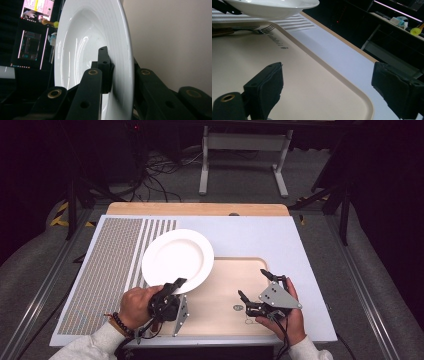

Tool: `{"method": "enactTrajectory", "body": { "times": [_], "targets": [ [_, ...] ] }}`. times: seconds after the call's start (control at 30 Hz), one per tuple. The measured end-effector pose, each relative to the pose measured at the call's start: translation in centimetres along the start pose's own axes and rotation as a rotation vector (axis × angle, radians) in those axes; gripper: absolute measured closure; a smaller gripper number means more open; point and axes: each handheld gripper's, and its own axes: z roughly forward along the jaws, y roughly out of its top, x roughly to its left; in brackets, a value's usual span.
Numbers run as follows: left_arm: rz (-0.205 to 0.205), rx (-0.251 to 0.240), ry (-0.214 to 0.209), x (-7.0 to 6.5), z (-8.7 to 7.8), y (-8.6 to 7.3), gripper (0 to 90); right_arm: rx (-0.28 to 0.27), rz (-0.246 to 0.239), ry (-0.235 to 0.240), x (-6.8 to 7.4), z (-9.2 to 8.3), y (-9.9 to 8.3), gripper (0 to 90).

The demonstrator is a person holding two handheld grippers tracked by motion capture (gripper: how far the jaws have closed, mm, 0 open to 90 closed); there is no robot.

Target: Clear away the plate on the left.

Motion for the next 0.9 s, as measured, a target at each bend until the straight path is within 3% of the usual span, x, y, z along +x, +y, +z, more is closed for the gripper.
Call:
{"method": "enactTrajectory", "body": {
  "times": [0.6,0.9],
  "targets": [
    [0.044,-0.056,-0.065,-2.1,0.7,2.2,81.6,-0.014,0.009,-0.020,-0.3,-0.3,0.0,11.5],
    [0.081,-0.074,-0.122,-3.4,0.8,3.2,81.3,-0.014,0.005,-0.032,-0.3,-0.4,0.1,11.6]
  ]
}}
